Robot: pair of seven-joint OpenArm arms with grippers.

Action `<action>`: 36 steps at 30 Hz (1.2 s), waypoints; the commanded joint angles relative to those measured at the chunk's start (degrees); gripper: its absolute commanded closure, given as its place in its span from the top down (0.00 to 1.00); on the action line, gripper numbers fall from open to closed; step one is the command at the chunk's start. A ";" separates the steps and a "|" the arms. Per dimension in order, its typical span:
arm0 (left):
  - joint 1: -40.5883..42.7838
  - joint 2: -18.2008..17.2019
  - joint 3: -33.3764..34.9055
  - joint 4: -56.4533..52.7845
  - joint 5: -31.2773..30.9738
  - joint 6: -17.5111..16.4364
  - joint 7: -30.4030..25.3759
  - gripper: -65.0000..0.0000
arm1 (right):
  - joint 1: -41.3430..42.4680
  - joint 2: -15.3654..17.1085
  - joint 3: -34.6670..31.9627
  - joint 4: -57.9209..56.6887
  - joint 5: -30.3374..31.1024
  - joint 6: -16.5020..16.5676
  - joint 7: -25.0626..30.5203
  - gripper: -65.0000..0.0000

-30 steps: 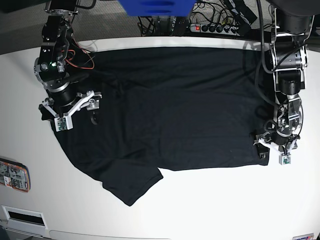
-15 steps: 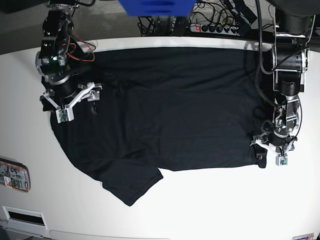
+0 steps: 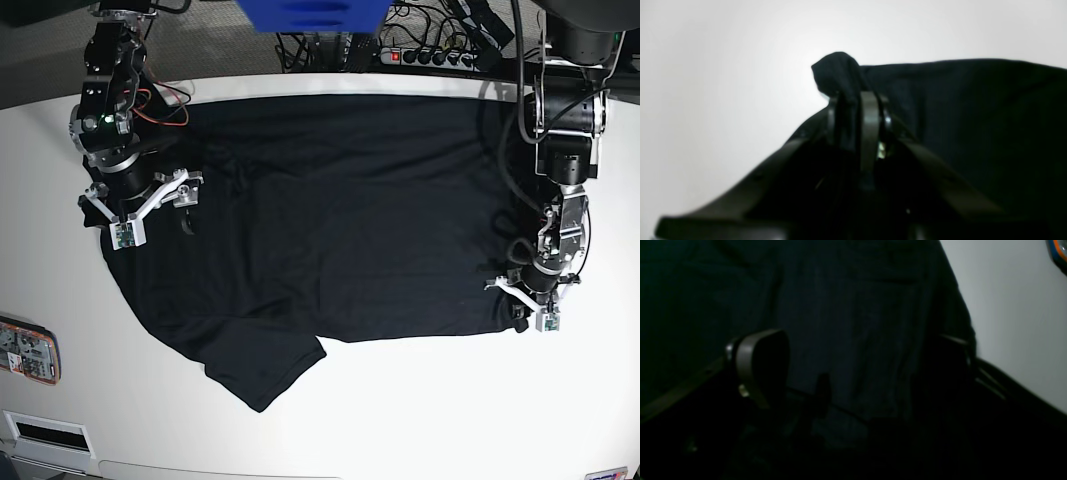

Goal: Fold the T-shirt properly

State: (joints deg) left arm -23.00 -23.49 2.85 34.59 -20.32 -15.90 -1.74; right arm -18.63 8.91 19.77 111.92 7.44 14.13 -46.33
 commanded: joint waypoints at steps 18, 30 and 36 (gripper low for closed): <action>-0.42 -0.03 0.44 1.24 0.49 -1.11 2.84 0.38 | 0.30 0.63 0.32 1.09 0.51 -0.11 1.10 0.92; -0.42 -0.29 0.09 1.24 0.40 -1.02 2.31 0.00 | 2.24 0.63 -0.03 1.09 0.51 -0.02 0.66 0.92; 1.33 -0.38 0.09 2.38 0.76 -0.93 2.13 0.00 | 9.53 2.65 -0.12 0.74 0.51 0.07 -5.85 0.92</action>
State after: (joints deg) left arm -21.50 -23.64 2.85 36.80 -20.43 -16.32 -2.72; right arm -9.56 10.81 19.33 111.90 7.66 14.44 -53.39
